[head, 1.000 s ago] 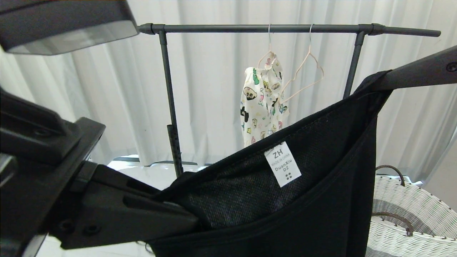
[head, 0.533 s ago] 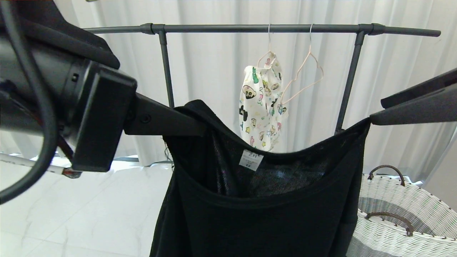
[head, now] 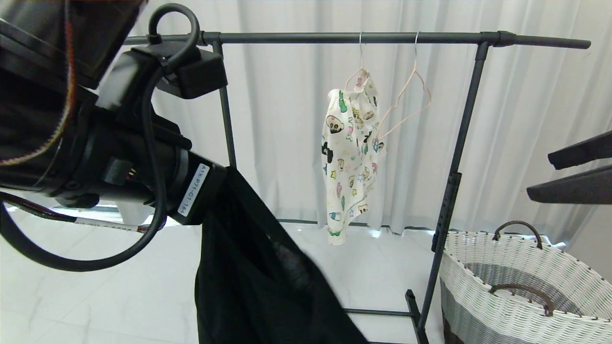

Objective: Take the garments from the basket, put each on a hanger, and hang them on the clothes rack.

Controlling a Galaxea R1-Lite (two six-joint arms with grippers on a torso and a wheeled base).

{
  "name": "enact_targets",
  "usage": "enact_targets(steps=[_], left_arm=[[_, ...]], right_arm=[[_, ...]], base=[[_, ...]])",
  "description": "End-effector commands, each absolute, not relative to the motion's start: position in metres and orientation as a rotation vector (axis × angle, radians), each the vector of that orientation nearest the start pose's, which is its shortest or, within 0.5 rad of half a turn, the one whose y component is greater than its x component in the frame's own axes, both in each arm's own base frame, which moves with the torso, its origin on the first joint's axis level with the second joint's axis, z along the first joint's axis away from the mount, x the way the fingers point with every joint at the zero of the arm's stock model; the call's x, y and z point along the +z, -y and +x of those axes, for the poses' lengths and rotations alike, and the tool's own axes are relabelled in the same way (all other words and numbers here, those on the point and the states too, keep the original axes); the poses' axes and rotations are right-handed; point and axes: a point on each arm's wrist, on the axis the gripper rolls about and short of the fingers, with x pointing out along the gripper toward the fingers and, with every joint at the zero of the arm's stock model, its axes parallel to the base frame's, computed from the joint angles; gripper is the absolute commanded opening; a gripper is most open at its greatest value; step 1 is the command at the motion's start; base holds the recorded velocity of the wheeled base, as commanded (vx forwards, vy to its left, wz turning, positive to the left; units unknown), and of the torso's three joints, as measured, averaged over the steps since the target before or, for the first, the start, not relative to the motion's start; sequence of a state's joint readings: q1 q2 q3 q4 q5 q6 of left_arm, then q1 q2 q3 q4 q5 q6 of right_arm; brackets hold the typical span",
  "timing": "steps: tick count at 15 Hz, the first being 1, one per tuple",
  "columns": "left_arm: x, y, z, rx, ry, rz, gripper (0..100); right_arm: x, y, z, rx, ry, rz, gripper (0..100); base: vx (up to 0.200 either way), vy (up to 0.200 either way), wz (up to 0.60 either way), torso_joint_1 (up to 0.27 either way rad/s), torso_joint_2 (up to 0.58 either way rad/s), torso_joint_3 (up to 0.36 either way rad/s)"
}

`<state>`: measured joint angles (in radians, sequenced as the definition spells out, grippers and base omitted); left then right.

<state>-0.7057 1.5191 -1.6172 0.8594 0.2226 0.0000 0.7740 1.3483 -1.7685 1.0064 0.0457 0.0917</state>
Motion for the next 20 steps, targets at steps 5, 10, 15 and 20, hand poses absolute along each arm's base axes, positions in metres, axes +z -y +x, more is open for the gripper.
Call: enact_targets(steps=[5, 10, 15, 20], left_arm=[[0.303, 0.113, 0.175, -0.288, -0.754, 0.376, 0], [0.265, 0.042, 0.150, -0.014, -0.858, 0.308, 0], [0.259, 0.029, 0.151, 0.092, -0.826, 0.279, 0], [0.260, 0.029, 0.148, 0.089, -0.817, 0.279, 0]], right_arm=[[0.349, -0.085, 0.137, 0.373, -0.628, -0.161, 100], [0.308, -0.053, 0.161, -0.083, -0.764, -0.238, 100], [0.293, -0.054, 0.160, -0.156, -0.735, -0.282, 100], [0.297, -0.055, 0.163, -0.154, -0.689, -0.257, 100]], base=[[0.000, 0.000, 0.00, 0.000, 0.00, 0.000], [0.000, 0.000, 0.00, 0.000, 0.00, 0.000], [0.000, 0.000, 0.00, 0.000, 0.00, 0.000], [0.000, 0.000, 0.00, 0.026, -0.12, -0.117]])
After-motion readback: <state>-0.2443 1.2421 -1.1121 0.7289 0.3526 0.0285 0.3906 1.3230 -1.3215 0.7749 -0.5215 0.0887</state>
